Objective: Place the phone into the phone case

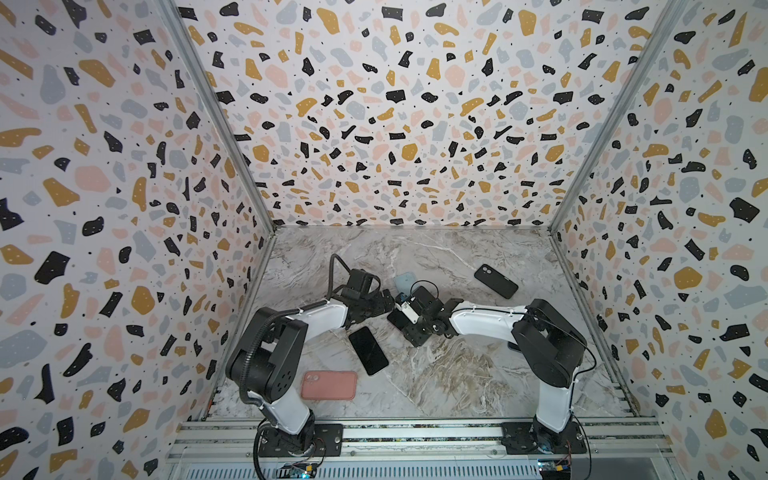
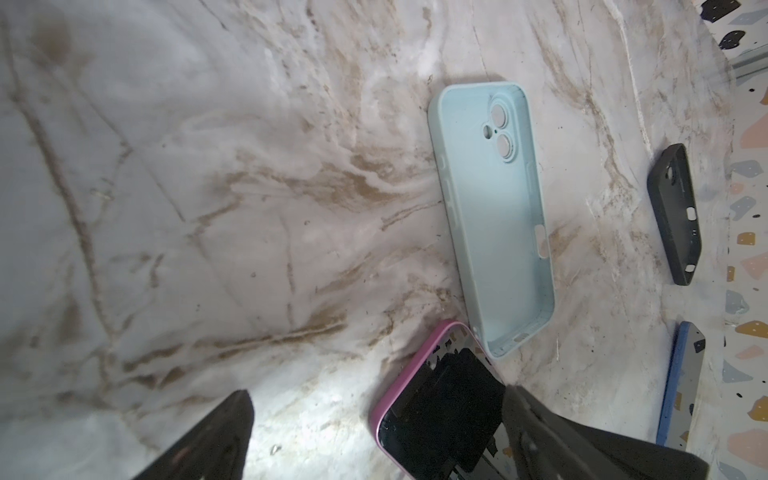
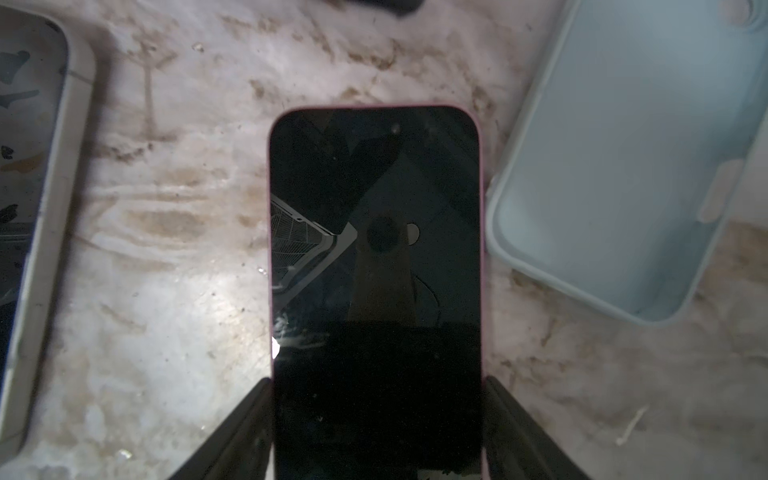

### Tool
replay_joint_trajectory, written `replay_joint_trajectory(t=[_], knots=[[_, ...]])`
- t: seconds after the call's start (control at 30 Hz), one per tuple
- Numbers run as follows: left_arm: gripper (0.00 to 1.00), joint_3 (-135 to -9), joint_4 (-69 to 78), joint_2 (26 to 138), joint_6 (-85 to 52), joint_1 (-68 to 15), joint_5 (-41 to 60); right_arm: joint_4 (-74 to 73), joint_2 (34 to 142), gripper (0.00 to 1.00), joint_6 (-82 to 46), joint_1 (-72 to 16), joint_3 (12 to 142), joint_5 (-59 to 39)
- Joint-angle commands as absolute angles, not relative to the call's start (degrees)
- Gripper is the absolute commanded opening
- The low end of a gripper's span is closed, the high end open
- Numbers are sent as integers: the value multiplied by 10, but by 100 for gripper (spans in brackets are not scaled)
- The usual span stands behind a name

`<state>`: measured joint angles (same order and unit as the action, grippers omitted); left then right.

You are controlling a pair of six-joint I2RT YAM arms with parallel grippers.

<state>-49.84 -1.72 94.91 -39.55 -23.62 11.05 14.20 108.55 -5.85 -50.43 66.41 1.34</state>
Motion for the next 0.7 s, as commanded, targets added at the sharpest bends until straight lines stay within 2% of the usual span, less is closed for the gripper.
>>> replay_joint_trajectory(t=[0.0, 0.3, 0.47, 0.67], knots=[[95, -484, -13, 928, -385, -235, 113, 232, 1064, 65, -122, -522, 623, 43], [89, -435, 40, 905, -413, -259, 191, 140, 952, 61, -196, -525, 502, -11], [75, -391, 116, 904, -460, -277, 260, 99, 910, 59, -217, -528, 450, -18], [71, -339, 222, 913, -527, -296, 304, 56, 871, 58, -237, -526, 411, -28]])
